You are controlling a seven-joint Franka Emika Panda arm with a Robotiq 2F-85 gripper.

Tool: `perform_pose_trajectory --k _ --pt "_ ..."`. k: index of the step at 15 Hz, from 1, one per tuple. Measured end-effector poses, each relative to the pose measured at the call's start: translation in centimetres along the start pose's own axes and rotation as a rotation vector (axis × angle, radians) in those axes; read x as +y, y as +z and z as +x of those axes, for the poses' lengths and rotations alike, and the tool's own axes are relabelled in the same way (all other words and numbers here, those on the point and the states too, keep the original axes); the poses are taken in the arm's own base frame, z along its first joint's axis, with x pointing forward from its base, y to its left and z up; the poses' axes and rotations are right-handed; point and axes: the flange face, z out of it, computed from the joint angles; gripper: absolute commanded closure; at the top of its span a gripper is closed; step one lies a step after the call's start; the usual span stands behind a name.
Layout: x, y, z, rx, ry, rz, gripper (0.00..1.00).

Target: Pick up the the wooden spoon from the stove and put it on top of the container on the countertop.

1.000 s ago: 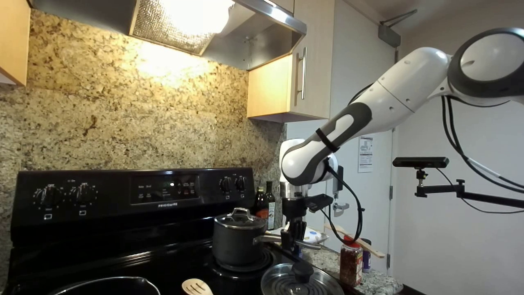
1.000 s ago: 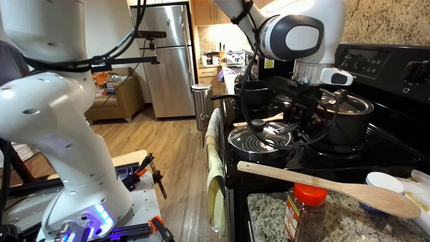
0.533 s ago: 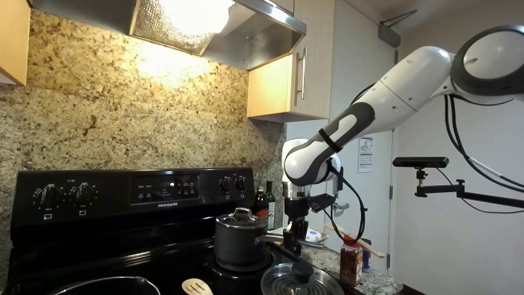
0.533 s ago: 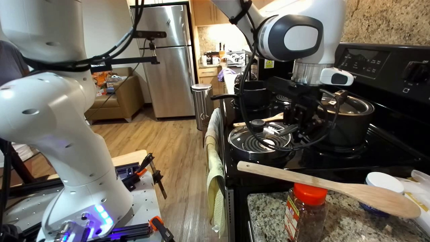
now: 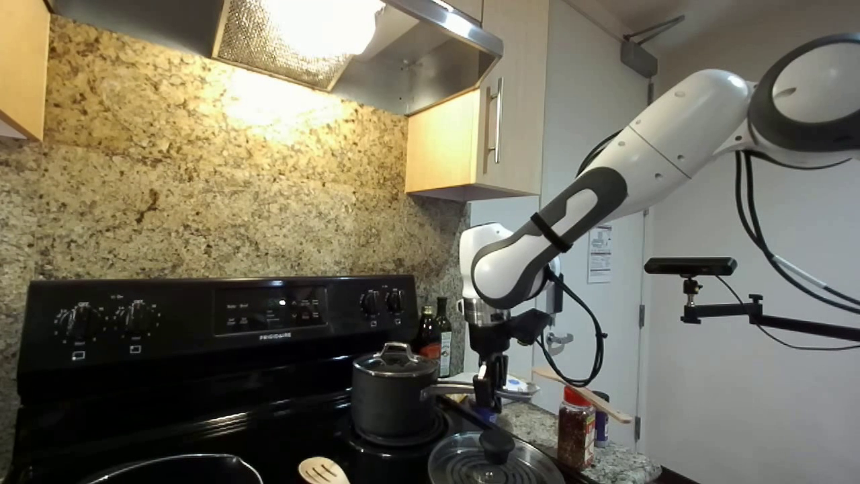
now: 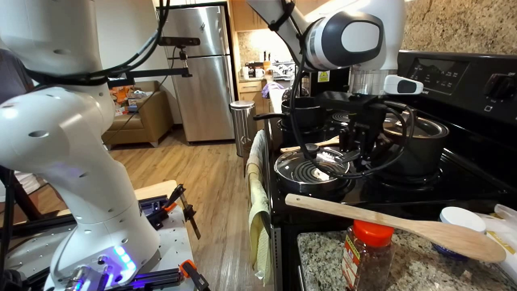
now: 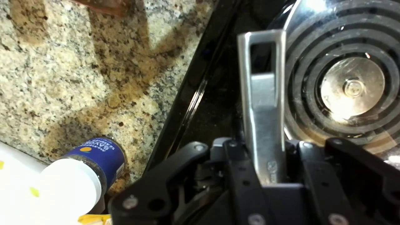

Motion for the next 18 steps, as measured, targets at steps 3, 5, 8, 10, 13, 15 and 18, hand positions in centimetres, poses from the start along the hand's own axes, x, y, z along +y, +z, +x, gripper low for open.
perform_pose_trajectory --k 3,5,8,10,13,15,18 --pt "-0.1 0.4 -0.4 -0.028 -0.016 -0.012 0.99" --pt "-0.1 0.7 -0.8 -0.049 -0.028 -0.017 0.99" --pt "-0.1 1.0 -1.5 -0.071 -0.054 -0.021 0.99" --pt "-0.1 1.0 -1.9 -0.081 -0.066 -0.019 0.99" --pt "0.2 1.0 -2.2 -0.091 -0.070 -0.017 0.63" --pt "0.2 1.0 -2.2 -0.089 -0.069 -0.017 0.49" --pt "0.2 0.8 -2.2 -0.085 -0.069 -0.018 0.31"
